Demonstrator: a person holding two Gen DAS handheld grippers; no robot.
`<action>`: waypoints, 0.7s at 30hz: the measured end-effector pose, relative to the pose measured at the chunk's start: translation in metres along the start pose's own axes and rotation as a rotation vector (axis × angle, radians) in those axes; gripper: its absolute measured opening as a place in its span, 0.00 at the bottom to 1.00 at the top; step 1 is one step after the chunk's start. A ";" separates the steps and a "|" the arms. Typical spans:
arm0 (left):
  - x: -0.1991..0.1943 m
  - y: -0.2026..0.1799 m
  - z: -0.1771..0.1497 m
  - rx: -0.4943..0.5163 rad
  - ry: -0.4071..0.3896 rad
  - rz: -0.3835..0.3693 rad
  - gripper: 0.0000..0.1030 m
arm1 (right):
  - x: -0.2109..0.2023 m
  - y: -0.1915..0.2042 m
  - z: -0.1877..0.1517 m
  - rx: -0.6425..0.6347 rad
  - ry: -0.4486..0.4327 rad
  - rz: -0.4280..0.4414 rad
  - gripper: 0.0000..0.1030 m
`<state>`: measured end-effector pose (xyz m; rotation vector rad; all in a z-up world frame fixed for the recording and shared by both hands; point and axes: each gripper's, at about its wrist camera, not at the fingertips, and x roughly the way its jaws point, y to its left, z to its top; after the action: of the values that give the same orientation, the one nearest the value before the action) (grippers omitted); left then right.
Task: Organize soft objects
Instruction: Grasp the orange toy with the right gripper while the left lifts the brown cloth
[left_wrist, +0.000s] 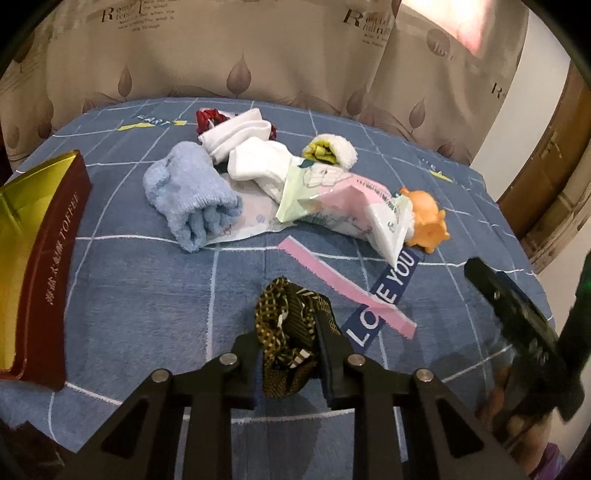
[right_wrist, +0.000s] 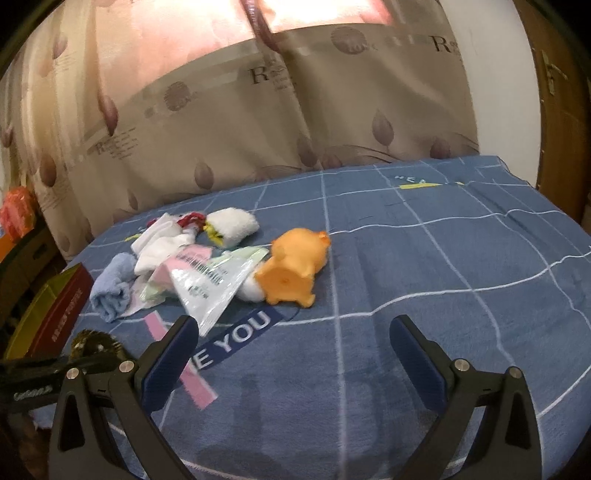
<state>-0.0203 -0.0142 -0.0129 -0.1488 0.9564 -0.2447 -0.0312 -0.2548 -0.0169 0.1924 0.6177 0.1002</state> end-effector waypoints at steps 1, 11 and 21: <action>-0.003 0.000 0.000 0.004 -0.004 0.000 0.22 | 0.000 -0.003 0.004 0.011 0.004 -0.005 1.00; -0.024 0.010 0.004 -0.018 -0.020 -0.032 0.22 | 0.032 -0.027 0.071 0.096 0.202 0.009 0.91; -0.043 0.022 0.008 -0.019 -0.047 -0.030 0.22 | 0.114 -0.031 0.093 0.254 0.569 0.063 0.77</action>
<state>-0.0338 0.0186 0.0204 -0.1858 0.9110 -0.2591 0.1164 -0.2823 -0.0136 0.4368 1.1932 0.1387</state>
